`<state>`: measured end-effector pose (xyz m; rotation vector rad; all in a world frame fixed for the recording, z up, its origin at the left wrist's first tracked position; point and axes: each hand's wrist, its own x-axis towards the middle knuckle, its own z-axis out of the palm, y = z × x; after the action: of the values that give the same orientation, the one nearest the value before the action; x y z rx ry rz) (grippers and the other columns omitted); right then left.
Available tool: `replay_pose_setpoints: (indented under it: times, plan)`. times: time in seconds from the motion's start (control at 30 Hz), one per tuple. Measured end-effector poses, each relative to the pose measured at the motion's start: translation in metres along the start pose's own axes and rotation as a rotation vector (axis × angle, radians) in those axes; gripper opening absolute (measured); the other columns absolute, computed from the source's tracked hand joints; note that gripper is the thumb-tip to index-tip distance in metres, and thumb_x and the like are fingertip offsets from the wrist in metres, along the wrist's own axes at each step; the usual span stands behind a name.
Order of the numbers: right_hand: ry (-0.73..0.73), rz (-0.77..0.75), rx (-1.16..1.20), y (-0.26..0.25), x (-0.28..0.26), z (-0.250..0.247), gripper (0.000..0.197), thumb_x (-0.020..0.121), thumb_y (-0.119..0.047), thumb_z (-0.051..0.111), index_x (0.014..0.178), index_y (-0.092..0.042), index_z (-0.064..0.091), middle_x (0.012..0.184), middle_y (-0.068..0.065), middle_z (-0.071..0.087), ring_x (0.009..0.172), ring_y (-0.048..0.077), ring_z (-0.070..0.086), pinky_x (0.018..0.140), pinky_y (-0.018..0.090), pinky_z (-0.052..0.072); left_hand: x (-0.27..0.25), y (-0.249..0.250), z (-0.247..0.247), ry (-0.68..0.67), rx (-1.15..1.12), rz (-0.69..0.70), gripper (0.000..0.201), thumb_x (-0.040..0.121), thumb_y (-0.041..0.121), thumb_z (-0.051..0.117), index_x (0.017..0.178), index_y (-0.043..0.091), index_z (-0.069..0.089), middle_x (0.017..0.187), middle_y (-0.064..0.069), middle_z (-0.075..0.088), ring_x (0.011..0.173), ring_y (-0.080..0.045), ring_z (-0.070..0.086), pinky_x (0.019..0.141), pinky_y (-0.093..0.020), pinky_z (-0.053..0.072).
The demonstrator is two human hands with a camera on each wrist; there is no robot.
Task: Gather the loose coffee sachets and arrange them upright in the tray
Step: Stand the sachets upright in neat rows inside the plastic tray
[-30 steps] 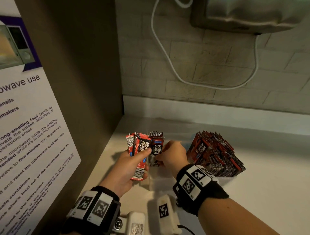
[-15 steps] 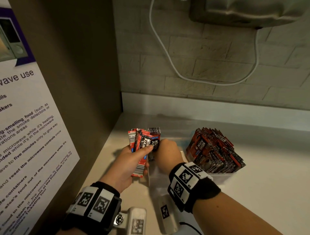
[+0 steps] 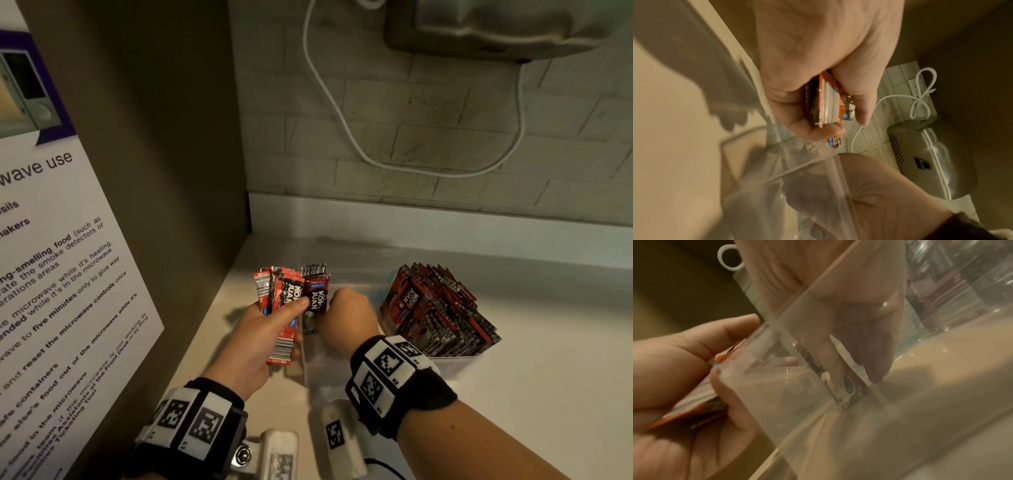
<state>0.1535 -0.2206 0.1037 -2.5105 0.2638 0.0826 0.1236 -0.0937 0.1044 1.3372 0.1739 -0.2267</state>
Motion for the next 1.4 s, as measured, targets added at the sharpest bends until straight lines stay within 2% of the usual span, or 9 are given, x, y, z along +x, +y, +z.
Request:
replay_pose_setpoints:
  times: [0.1, 0.17, 0.3, 0.37, 0.53, 0.7, 0.9, 1.2, 1.4]
  plan:
    - [0.063, 0.033, 0.008, 0.001, 0.001, -0.009, 0.028, 0.085, -0.017, 0.066, 0.065, -0.014, 0.047, 0.073, 0.003, 0.054, 0.061, 0.016, 0.05, 0.055, 0.025, 0.039, 0.0, 0.006, -0.003, 0.054, -0.076, -0.006, 0.026, 0.092, 0.03, 0.057, 0.102, 0.008, 0.066, 0.06, -0.004, 0.06, 0.047, -0.015, 0.054, 0.049, -0.026, 0.04]
    - [0.128, 0.007, 0.086, 0.001, -0.001, -0.022, 0.006, 0.087, -0.013, 0.063, 0.088, -0.007, 0.062, 0.084, 0.002, 0.059, 0.064, 0.013, 0.049, 0.056, 0.019, 0.04, 0.0, 0.011, -0.006, 0.079, -0.161, 0.011, 0.029, 0.095, 0.027, 0.052, 0.105, 0.003, 0.064, 0.062, -0.002, 0.061, 0.045, -0.012, 0.055, 0.042, -0.023, 0.042]
    - [0.279, -0.12, 0.476, -0.005, -0.01, -0.037, 0.022, 0.085, -0.018, 0.066, 0.104, -0.007, 0.067, 0.086, 0.002, 0.067, 0.062, 0.011, 0.06, 0.057, 0.017, 0.051, -0.003, 0.016, -0.007, 0.058, -0.177, 0.06, 0.015, 0.091, 0.023, 0.06, 0.097, 0.01, 0.065, 0.063, 0.0, 0.067, 0.05, -0.011, 0.063, 0.046, -0.026, 0.049]
    - [0.171, -0.131, 0.704, -0.011, -0.019, -0.04, 0.017, 0.083, -0.021, 0.071, 0.091, -0.007, 0.069, 0.078, 0.005, 0.068, 0.058, 0.016, 0.06, 0.058, 0.033, 0.055, -0.004, 0.016, -0.004, 0.017, -0.166, 0.089, 0.018, 0.086, 0.022, 0.066, 0.101, 0.012, 0.066, 0.073, -0.001, 0.072, 0.06, -0.013, 0.068, 0.053, -0.029, 0.051]
    - [-0.205, -0.144, 1.028, -0.016, -0.041, -0.046, 0.003, 0.089, -0.004, 0.063, 0.09, -0.002, 0.065, 0.063, 0.009, 0.063, 0.041, 0.011, 0.051, 0.041, 0.022, 0.045, -0.011, 0.016, 0.006, -0.054, -0.114, 0.146, 0.031, 0.069, 0.03, 0.067, 0.094, 0.011, 0.066, 0.074, -0.005, 0.072, 0.06, -0.013, 0.068, 0.051, -0.024, 0.05]
    - [-0.256, -0.265, 1.232, -0.007, -0.04, -0.062, 0.023, 0.082, 0.014, 0.058, 0.073, -0.008, 0.062, 0.073, 0.013, 0.065, 0.059, 0.016, 0.061, 0.062, 0.027, 0.056, -0.011, 0.025, -0.004, -0.072, -0.111, -0.01, 0.041, 0.068, 0.052, 0.061, 0.084, 0.014, 0.06, 0.066, -0.005, 0.063, 0.045, -0.01, 0.049, 0.036, -0.019, 0.034]
    - [-0.177, -0.292, 1.303, 0.0, -0.04, -0.061, 0.034, 0.075, 0.017, 0.065, 0.096, -0.01, 0.058, 0.095, 0.012, 0.064, 0.082, 0.023, 0.064, 0.078, 0.036, 0.058, -0.012, 0.025, -0.003, -0.137, -0.244, 0.096, 0.025, 0.062, 0.006, 0.071, 0.079, 0.017, 0.056, 0.065, 0.0, 0.062, 0.053, -0.01, 0.056, 0.041, -0.02, 0.039]
    - [-0.017, -0.091, 1.232, -0.003, -0.042, -0.045, 0.004, 0.088, -0.001, 0.062, 0.089, -0.004, 0.064, 0.081, 0.013, 0.071, 0.069, 0.02, 0.067, 0.063, 0.028, 0.054, -0.009, 0.012, 0.008, 0.076, -0.155, 0.133, 0.009, 0.083, 0.018, 0.07, 0.086, 0.014, 0.063, 0.072, -0.002, 0.067, 0.057, -0.01, 0.061, 0.047, -0.024, 0.046]
    - [0.011, 0.008, 0.738, 0.015, -0.02, -0.044, 0.032, 0.083, 0.014, 0.058, 0.086, -0.018, 0.063, 0.091, 0.009, 0.07, 0.087, 0.023, 0.069, 0.082, 0.039, 0.058, -0.004, 0.009, -0.004, 0.172, -0.153, 0.004, 0.021, 0.092, 0.039, 0.058, 0.087, 0.019, 0.063, 0.099, 0.0, 0.075, 0.08, -0.014, 0.063, 0.07, -0.031, 0.045]
